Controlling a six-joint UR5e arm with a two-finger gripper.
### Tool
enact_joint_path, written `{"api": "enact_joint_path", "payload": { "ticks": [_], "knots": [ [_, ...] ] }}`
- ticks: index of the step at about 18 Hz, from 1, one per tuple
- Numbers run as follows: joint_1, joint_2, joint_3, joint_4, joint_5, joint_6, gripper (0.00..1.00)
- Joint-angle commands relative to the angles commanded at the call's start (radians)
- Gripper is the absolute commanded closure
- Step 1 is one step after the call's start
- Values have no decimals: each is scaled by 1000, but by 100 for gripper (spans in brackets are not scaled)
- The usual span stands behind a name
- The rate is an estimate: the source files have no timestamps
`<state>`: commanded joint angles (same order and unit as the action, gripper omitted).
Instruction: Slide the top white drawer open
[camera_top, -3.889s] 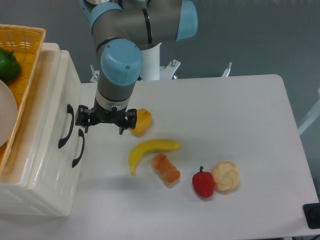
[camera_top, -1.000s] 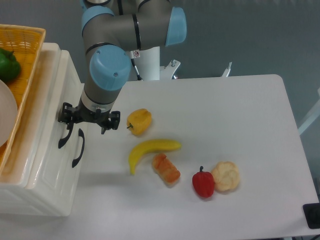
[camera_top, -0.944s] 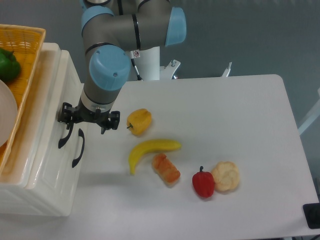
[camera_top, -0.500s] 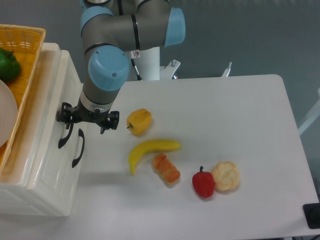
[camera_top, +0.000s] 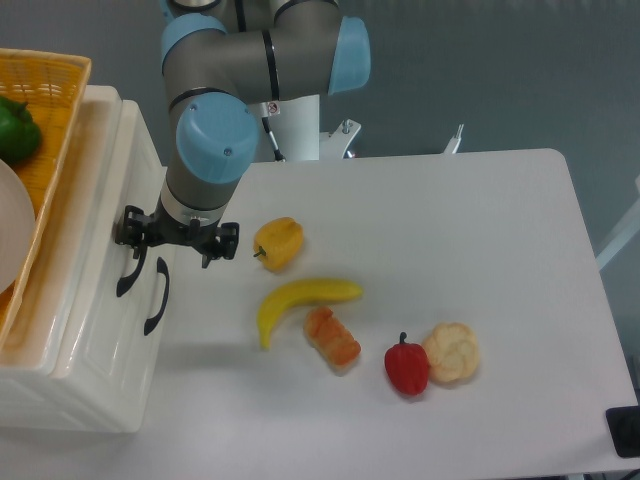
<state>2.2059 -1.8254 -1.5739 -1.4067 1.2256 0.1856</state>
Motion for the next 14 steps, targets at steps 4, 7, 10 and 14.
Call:
{"api": "enact_joint_path", "payload": {
  "ticks": [4, 7, 10, 14],
  "knots": [
    [-5, 0, 0, 0, 0, 0, 0],
    [-6, 3, 0, 0, 17, 0, 0],
    [-5, 5, 2, 0, 34, 0, 0],
    [0, 9, 2, -5, 54, 0, 0]
  ]
}}
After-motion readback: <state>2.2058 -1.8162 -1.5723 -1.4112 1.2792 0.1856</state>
